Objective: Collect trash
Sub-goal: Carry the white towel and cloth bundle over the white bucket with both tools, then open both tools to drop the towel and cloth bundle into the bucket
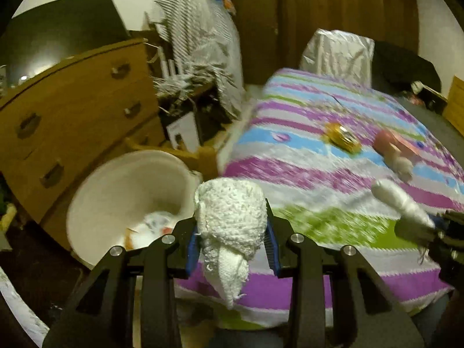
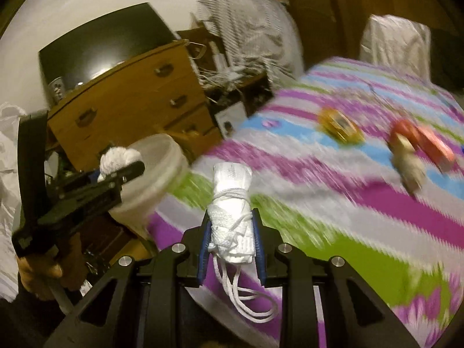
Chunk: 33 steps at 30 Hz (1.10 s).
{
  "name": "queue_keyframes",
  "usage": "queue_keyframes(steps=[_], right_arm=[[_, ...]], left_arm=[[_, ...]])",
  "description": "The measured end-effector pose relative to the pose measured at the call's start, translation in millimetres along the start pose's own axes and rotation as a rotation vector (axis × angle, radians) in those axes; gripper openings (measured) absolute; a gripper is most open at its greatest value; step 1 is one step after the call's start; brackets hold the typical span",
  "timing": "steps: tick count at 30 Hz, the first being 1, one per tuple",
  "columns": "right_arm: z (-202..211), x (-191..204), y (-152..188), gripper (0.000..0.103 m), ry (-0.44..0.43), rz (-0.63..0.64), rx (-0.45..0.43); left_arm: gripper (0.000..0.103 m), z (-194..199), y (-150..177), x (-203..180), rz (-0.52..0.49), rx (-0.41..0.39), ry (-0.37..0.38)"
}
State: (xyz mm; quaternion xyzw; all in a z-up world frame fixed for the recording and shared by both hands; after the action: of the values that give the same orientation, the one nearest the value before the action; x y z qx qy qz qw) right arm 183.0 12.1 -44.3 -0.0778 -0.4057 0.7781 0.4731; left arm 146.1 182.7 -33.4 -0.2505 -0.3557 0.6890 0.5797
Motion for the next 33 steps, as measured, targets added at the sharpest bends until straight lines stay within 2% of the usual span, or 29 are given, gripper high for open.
queue_keyframes(steps=[8, 15, 19, 25, 33], right_arm=[[-57, 102, -90, 0.027, -0.105, 0.131, 0.016], [-109, 169, -129, 0.027, -0.152, 0.192, 0.077], [-143, 198, -140, 0.027, -0.162, 0.215, 0.128], [-179, 221, -139, 0.027, -0.161, 0.244, 0.175], [-203, 223, -131, 0.027, -0.157, 0.247, 0.205]], left_arm=[[0.035, 1, -31, 98, 0.074, -0.035, -0.149], [0.035, -11, -38, 161, 0.096, -0.017, -0.248], [0.035, -23, -38, 184, 0.108, 0.008, -0.28], [0.035, -38, -27, 205, 0.12, 0.045, -0.293], [0.035, -56, -15, 211, 0.123, 0.085, -0.291]])
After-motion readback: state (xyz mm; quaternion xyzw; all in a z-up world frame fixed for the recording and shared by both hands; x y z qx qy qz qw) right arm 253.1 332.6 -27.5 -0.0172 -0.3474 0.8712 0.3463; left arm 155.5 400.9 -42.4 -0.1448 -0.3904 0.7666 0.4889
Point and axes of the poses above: each gripper's, at about its wrist camera, not at the fingertips, and z roughly against the way its jaws point, x to its left, y to its underside, the point moved 9 cm from there along -z, roughly the way its jaws point
